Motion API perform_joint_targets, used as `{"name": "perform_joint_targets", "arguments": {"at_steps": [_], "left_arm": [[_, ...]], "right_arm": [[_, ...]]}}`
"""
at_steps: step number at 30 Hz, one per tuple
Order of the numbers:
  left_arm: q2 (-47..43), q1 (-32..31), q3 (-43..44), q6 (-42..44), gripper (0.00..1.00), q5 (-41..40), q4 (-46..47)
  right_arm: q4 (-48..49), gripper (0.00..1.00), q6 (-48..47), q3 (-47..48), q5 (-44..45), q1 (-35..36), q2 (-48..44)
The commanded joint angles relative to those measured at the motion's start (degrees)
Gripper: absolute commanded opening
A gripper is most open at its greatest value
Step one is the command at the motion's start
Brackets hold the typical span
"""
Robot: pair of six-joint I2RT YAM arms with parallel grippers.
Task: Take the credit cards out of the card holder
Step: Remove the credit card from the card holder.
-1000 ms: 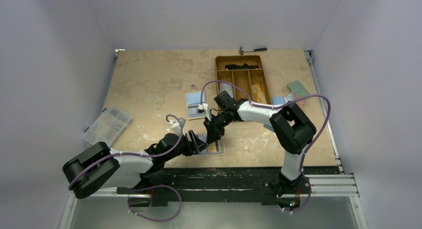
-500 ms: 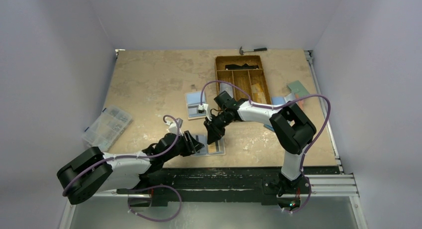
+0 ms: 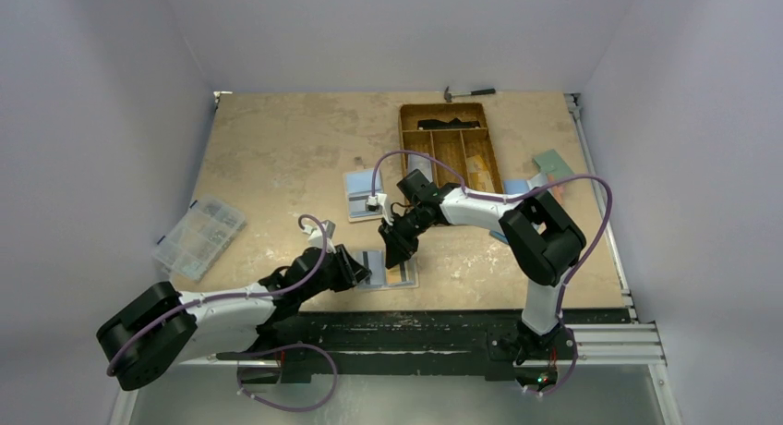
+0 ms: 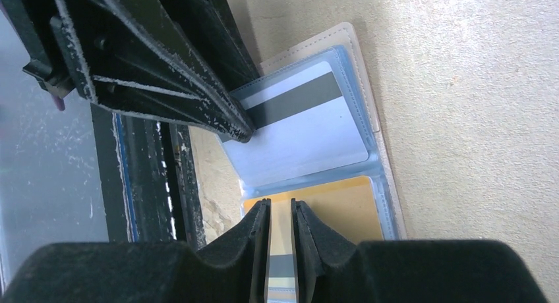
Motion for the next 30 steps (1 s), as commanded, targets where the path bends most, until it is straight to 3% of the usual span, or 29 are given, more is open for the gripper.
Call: {"name": "perform_joint_targets", "arguments": {"at_steps": [1, 5, 7, 17, 30], "left_arm": [[-0.2, 0.4, 0.8, -0.4, 0.23, 0.0, 0.9], [-1.2, 0.6, 0.2, -0.8, 0.12, 0.2, 1.8], [-1.2, 0.7, -0.6, -1.1, 0.00, 0.6, 3.0], [-3.3, 1.3, -3.5, -0.6, 0.00, 3.2, 12.4], [-8.9, 1.6, -3.5, 2.4, 0.00, 6.6, 20.9]], "right_arm": [[-0.4, 0.25, -0.9, 2.0, -0.4, 0.2, -0.1], [-0.8, 0.25, -1.2, 2.2, -0.7, 0.2, 0.1], [-1.0, 0.26, -1.4, 2.3, -1.1, 0.2, 0.1], [-3.5, 0.30, -2.6, 3.5, -6.9, -1.3, -1.3], [-8.9, 0.37, -7.8, 4.6, -20.8, -7.4, -5.1]]}}
